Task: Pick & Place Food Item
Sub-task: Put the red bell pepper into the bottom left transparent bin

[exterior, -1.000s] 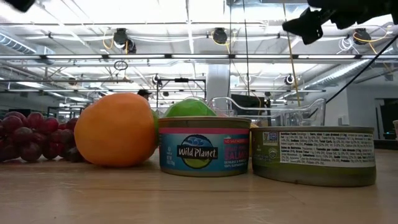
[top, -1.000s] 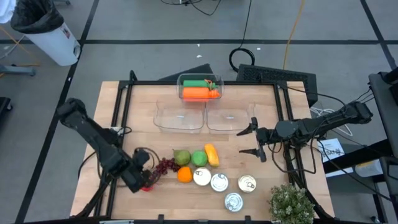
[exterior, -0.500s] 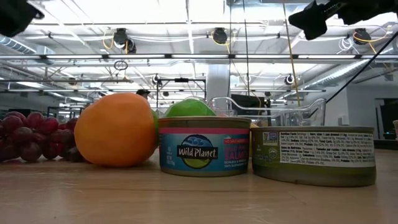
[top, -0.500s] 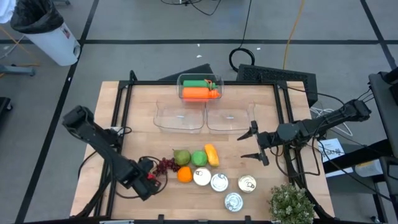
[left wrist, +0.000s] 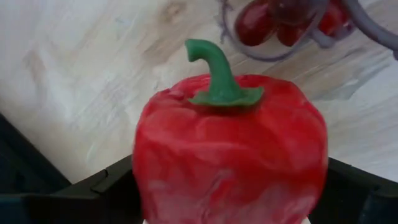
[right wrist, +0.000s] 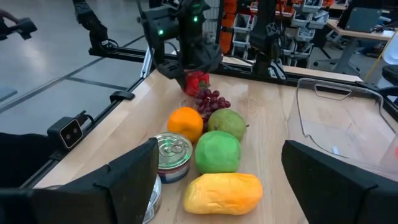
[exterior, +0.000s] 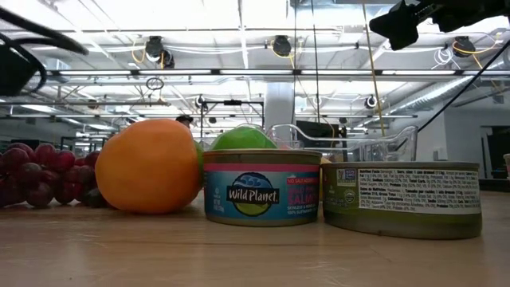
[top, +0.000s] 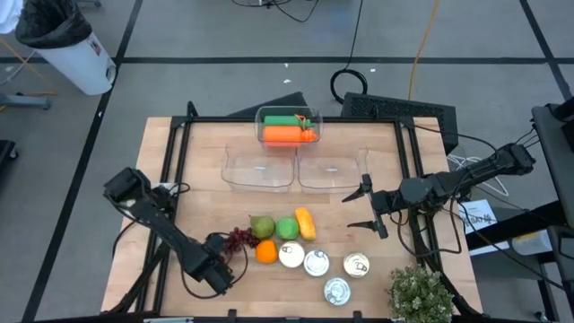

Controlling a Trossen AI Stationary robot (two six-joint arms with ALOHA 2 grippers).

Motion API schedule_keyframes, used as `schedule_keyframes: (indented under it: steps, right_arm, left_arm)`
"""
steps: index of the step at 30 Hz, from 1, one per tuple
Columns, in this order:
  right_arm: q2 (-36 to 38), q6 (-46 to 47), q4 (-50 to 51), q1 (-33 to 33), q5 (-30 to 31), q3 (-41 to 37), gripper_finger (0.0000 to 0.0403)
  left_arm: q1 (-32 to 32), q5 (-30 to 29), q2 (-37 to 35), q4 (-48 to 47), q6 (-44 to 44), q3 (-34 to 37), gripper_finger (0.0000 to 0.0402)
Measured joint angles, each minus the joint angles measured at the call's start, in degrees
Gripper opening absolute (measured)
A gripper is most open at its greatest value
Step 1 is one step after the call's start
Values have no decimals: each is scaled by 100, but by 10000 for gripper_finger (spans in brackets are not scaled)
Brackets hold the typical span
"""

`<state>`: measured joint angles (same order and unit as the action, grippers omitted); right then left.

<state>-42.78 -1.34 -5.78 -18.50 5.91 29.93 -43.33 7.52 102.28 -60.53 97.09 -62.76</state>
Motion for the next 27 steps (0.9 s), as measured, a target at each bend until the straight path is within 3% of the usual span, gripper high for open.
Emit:
schedule_keyframes:
  steps: [3,8,12,15,20,24,27]
  right_arm:
    - [0,0,0,0,0,0,320]
    - [2,0,0,2,2,0,320]
    - [2,2,0,2,2,0,320]
    - [2,-2,0,2,2,0,320]
    - [2,-15,0,2,4,0,320]
    - [0,-95,0,2,7,0,320]
    - [0,-133,-2,4,7,0,320]
  left_arm:
    - [49,12,107,199,-440,-12,336]
    - [185,131,-92,54,-642,-20,280]
    - [238,-250,-608,-32,-630,-44,279]
    - [317,-923,-1085,54,-551,-44,279]
    - [511,-2555,-1878,362,-910,-44,285]
    - [802,-3996,-2344,1009,-2221,-44,298]
    - [1267,-4388,-2543,1544,-3576,-46,296]
